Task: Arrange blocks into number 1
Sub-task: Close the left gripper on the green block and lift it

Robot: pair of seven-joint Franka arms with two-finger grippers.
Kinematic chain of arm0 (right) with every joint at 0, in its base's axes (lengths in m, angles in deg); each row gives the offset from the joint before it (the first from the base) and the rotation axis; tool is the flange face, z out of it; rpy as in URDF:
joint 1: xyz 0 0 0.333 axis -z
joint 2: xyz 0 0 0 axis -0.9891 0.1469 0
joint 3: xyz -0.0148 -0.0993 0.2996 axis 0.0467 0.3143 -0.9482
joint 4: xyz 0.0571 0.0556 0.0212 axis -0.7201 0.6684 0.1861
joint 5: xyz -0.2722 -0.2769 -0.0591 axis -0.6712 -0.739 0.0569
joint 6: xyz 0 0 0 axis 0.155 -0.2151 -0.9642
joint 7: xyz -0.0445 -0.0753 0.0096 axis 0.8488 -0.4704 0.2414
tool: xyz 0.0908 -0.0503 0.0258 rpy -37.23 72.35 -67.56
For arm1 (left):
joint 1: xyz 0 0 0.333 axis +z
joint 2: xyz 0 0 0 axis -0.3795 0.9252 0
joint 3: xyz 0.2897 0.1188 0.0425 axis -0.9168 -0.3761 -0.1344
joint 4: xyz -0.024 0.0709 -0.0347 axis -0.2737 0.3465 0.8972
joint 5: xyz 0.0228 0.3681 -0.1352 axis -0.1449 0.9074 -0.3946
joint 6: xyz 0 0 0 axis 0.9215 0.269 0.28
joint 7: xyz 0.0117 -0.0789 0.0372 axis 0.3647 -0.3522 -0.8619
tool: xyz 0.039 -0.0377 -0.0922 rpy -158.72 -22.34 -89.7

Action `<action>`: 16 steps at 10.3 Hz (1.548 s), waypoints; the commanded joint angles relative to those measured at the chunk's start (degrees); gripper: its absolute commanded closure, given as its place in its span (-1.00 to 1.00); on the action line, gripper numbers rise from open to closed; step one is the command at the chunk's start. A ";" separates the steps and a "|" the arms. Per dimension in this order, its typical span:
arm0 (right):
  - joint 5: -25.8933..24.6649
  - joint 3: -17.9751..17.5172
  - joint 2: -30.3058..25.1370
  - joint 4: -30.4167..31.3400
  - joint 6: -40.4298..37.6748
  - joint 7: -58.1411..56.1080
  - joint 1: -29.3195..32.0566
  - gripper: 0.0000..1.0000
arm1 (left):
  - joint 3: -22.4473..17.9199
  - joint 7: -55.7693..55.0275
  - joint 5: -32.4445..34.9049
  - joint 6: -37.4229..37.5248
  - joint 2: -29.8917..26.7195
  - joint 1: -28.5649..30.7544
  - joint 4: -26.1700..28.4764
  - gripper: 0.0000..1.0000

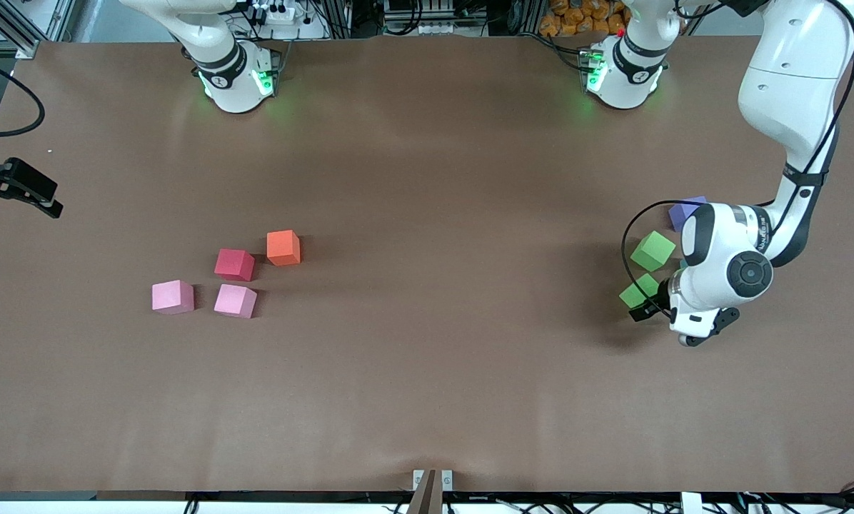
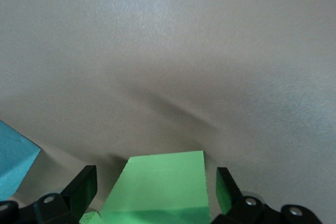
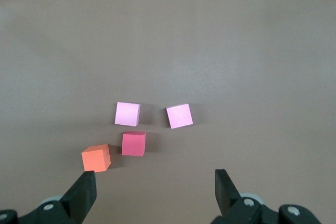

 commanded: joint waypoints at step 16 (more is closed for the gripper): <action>2.68 -0.35 0.78 -1.34 -1.13 0.10 1.43 -1.00 | 0.54 -3.21 1.57 5.90 -6.91 -5.24 2.44 1.00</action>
